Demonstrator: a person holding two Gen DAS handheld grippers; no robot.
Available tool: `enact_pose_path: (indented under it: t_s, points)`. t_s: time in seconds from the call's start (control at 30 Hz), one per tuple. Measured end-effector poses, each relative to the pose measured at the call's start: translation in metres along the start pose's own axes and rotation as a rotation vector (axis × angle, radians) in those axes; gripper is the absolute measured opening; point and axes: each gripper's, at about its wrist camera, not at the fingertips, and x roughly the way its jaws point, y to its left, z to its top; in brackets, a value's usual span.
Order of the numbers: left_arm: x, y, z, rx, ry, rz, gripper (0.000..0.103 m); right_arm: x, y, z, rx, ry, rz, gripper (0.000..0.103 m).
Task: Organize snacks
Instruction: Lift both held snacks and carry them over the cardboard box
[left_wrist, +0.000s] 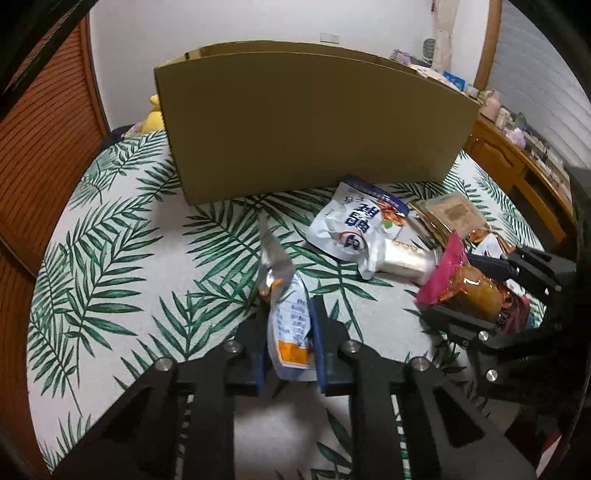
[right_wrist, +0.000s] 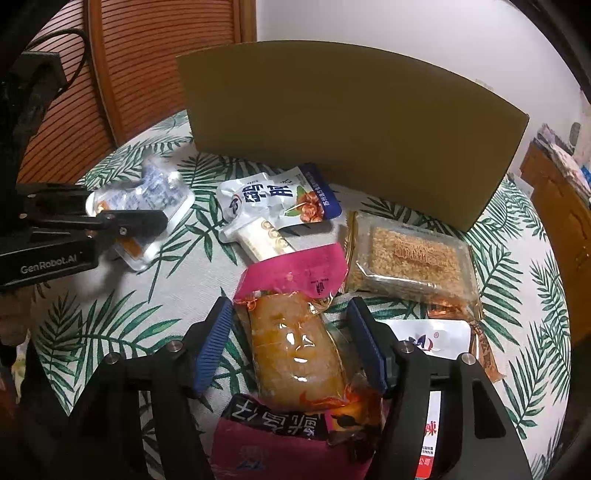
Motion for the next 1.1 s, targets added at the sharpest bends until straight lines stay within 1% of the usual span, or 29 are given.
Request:
enact_pose_path:
  t_s: [0.07, 0.13, 0.17, 0.2, 0.3, 0.4, 0.6, 0.87, 1.0, 1.1]
  points:
    - [-0.002, -0.003, 0.0, 0.008, -0.004, -0.004, 0.013, -0.001, -0.001, 0.001, -0.003, 0.013, -0.004, 0.065]
    - [-0.003, -0.003, 0.0, 0.006, -0.009, -0.001, 0.011, -0.002, -0.002, 0.001, -0.003, 0.032, 0.001, 0.061]
    - [-0.003, -0.003, -0.001, 0.001, -0.008, -0.006, 0.011, -0.003, -0.002, 0.001, -0.005, 0.037, 0.004, 0.05]
    - [-0.003, -0.002, -0.001, -0.004, -0.01, -0.012, 0.011, -0.004, -0.003, 0.002, -0.006, 0.045, 0.009, 0.044]
    - [-0.007, 0.0, -0.002, -0.022, -0.028, -0.034, 0.011, -0.006, 0.0, 0.001, -0.032, 0.062, 0.001, 0.04]
    - [-0.013, 0.003, -0.002, -0.033, -0.053, -0.049, 0.011, -0.008, 0.001, -0.001, -0.041, 0.057, -0.008, 0.04]
    - [-0.034, 0.004, 0.003, -0.033, -0.11, -0.064, 0.011, -0.026, -0.008, -0.001, 0.018, -0.004, 0.016, 0.04]
    - [-0.065, 0.004, 0.019, -0.055, -0.19, -0.094, 0.011, -0.079, -0.032, 0.007, 0.071, -0.128, 0.013, 0.04]
    - [-0.077, 0.003, 0.02, -0.072, -0.228, -0.116, 0.011, -0.098, -0.041, 0.016, 0.101, -0.17, 0.014, 0.04]
    - [-0.082, 0.001, 0.021, -0.068, -0.235, -0.117, 0.011, -0.108, -0.047, 0.024, 0.103, -0.187, 0.005, 0.04]
